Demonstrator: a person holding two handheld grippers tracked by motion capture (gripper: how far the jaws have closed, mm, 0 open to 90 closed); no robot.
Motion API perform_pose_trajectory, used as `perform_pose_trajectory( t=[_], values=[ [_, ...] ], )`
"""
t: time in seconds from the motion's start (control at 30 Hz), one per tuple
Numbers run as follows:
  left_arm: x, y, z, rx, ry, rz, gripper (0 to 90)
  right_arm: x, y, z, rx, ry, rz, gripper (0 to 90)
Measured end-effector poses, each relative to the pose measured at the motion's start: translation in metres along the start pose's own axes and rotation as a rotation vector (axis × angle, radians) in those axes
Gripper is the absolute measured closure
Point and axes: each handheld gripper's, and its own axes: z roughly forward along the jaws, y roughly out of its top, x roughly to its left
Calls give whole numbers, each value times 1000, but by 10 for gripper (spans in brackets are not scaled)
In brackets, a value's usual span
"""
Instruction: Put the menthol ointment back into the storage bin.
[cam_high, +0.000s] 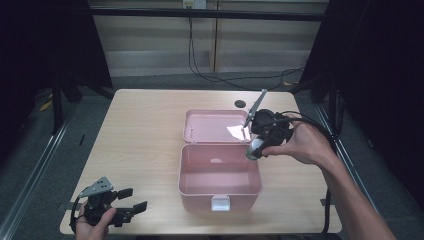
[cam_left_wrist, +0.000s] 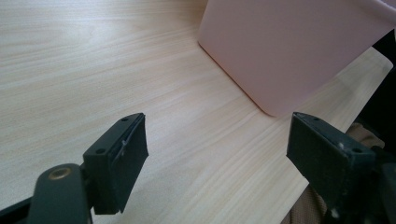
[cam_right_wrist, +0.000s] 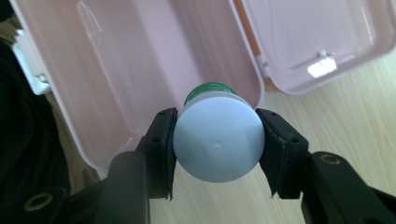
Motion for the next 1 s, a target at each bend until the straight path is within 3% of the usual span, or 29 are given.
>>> perform_pose_trajectory(
  t=[0.33, 0.97, 1.0],
  values=[
    [0, 0, 0, 0, -1, -1, 201, 6, 17, 17, 34, 40, -79, 515],
    [1, 1, -1, -4, -2, 0, 201, 17, 43, 48, 82, 104, -143, 515],
    [1, 1, -1, -9, -3, -4, 201, 18, 46, 50, 79, 103, -164, 515]
  ],
)
